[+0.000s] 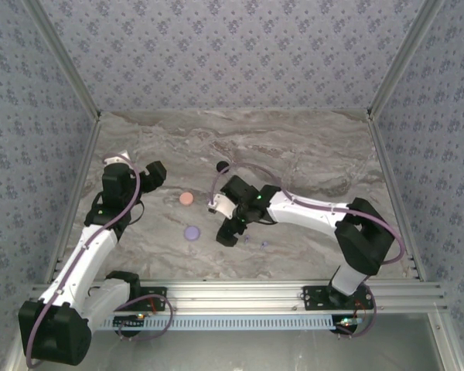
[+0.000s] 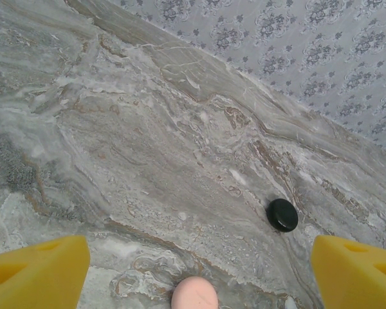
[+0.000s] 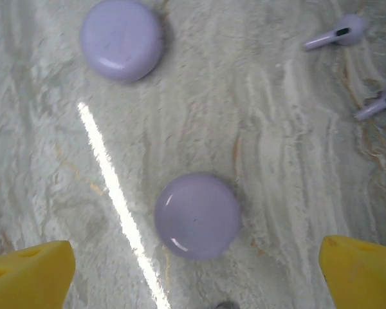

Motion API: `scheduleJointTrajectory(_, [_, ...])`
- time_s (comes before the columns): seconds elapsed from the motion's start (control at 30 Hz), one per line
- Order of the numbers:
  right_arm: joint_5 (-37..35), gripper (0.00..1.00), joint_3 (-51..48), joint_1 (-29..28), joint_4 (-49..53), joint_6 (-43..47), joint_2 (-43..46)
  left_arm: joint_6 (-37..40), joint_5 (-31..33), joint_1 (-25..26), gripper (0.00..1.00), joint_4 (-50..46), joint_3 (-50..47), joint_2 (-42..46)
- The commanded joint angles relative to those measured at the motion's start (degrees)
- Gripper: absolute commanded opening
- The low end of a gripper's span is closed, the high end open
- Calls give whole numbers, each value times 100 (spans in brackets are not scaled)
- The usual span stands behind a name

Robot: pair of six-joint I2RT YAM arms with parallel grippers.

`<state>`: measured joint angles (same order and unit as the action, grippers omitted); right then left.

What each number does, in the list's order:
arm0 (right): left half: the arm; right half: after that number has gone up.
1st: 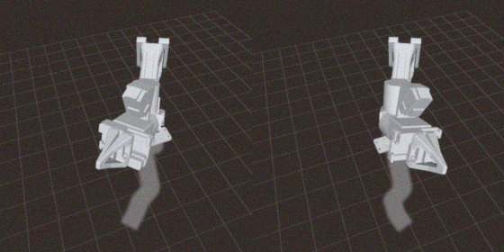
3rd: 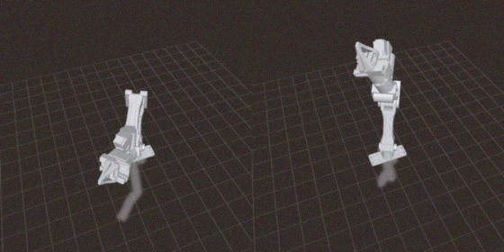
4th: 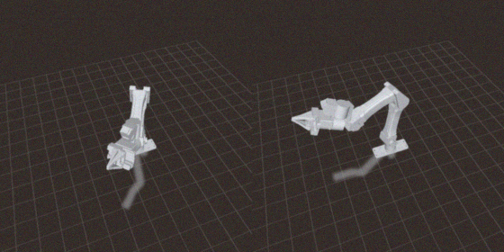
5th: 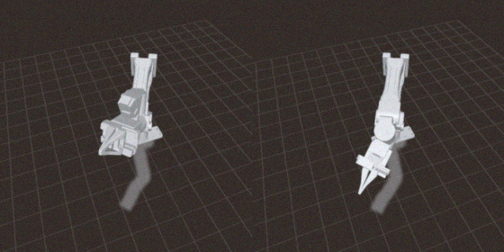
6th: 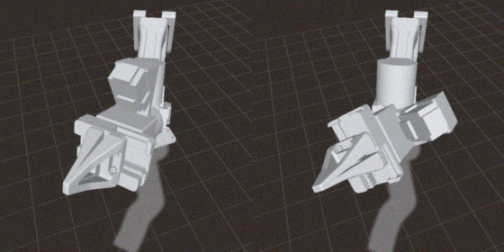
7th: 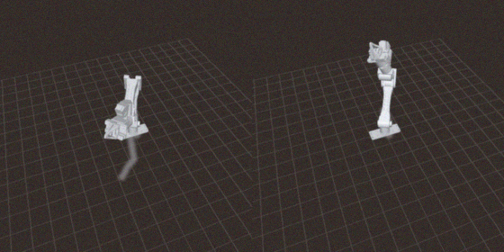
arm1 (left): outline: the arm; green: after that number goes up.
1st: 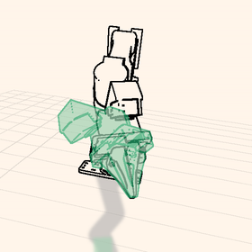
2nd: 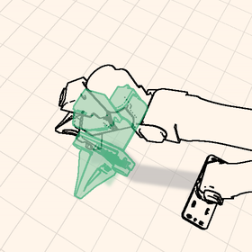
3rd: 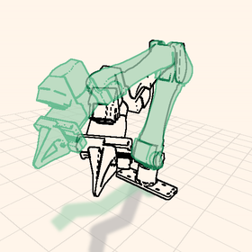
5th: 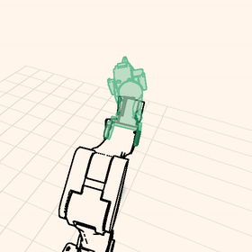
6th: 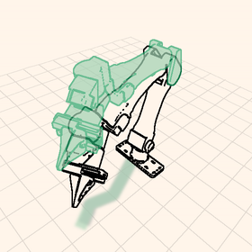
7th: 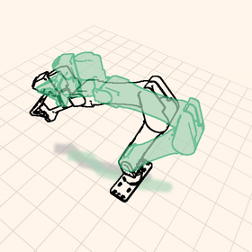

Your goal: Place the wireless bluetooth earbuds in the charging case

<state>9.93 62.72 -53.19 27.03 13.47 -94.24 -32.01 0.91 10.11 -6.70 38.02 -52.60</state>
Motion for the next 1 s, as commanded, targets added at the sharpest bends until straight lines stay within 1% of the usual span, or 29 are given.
scheduleJointTrajectory(0.0, [-103,100,-282,-100,-79,1096,14,73,-31,-35,89,19,14,114])
scheduleJointTrajectory(0.07, [-556,100,-448,-289,-174,1677,-31,73,-14,-35,89,3,-23,168])
scheduleJointTrajectory(0.13, [-728,100,-515,-341,-294,2036,-71,85,15,-37,89,-32,-43,222])
scheduleJointTrajectory(0.33, [-538,100,-344,-240,-335,2494,-329,110,86,-40,89,-147,-82,381])
scheduleJointTrajectory(0.6, [-420,97,-148,-135,-269,2696,-707,125,138,-62,89,-218,-138,488])
scheduleJointTrajectory(0.97, [-344,86,179,-113,-155,2660,-1085,134,156,-66,89,-234,-163,530])
